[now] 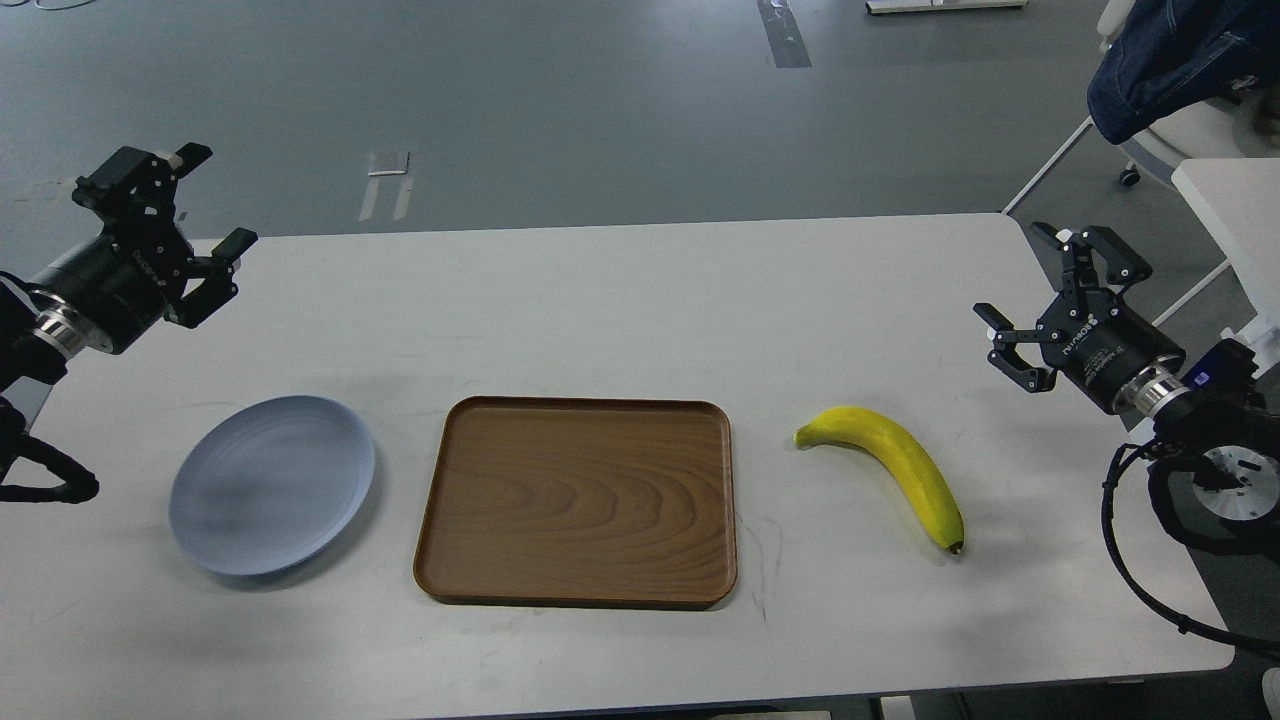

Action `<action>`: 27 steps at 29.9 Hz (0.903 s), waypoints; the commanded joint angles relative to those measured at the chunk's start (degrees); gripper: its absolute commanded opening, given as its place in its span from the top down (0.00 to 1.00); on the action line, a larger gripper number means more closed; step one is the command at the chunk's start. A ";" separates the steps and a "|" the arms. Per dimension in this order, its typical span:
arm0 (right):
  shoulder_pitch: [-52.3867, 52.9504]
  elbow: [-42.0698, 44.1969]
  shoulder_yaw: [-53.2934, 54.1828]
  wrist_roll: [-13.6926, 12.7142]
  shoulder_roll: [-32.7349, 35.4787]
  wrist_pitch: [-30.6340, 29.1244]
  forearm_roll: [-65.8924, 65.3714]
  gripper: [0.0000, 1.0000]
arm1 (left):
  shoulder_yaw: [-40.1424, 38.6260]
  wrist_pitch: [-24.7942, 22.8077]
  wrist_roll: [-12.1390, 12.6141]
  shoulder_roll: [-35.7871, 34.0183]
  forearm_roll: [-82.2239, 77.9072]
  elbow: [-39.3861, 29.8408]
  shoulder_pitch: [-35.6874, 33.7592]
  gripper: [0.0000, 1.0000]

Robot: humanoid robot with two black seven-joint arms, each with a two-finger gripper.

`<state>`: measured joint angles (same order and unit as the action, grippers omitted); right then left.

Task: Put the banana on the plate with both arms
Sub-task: 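Move the left gripper down toward the rim of the light blue plate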

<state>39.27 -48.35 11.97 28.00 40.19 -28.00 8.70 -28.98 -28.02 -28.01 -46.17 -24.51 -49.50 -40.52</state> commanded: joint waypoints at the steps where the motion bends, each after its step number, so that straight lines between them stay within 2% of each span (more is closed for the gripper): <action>1: 0.20 0.01 -0.02 0.00 -0.02 0.00 0.00 0.00 | 0.06 0.02 0.01 -5.68 -8.87 -7.36 -0.70 0.00; 3: 0.37 0.01 -0.02 0.00 -0.02 0.00 0.00 0.00 | 0.06 0.02 0.01 -9.27 -17.89 -10.96 -0.70 0.00; 5: 0.37 0.01 -0.02 0.00 0.07 0.00 0.00 0.00 | 0.15 0.02 0.01 -10.69 -23.88 -12.63 -0.70 0.00; 10: 0.46 0.10 0.07 0.00 -0.11 0.00 0.00 0.00 | 0.76 0.02 0.01 -13.59 -51.74 -16.42 0.79 0.00; 13: 0.55 0.10 0.07 0.00 -0.11 0.00 0.00 0.00 | 3.74 5.59 0.01 -14.21 -62.91 -15.90 2.46 0.00; 17: 0.55 0.10 -0.02 0.00 0.07 0.00 0.00 0.00 | 9.36 14.02 0.01 -14.21 -71.71 -10.91 3.16 0.00; 18: 0.55 0.10 -0.02 0.00 0.07 0.00 0.00 0.00 | 9.38 14.04 0.01 -14.21 -71.73 -10.88 3.17 0.00; 23: 0.55 0.01 0.07 0.00 0.07 0.00 -0.09 0.00 | 18.59 21.94 0.01 -11.94 -71.38 0.88 2.90 0.01; 27: 0.55 0.10 0.07 0.00 0.07 0.00 -0.09 0.00 | 20.54 22.48 0.01 -9.47 -67.78 3.09 3.08 0.02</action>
<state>39.84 -48.35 12.02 28.00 40.26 -28.00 8.61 -9.93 -6.14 -28.01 -57.22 -95.01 -48.24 -37.55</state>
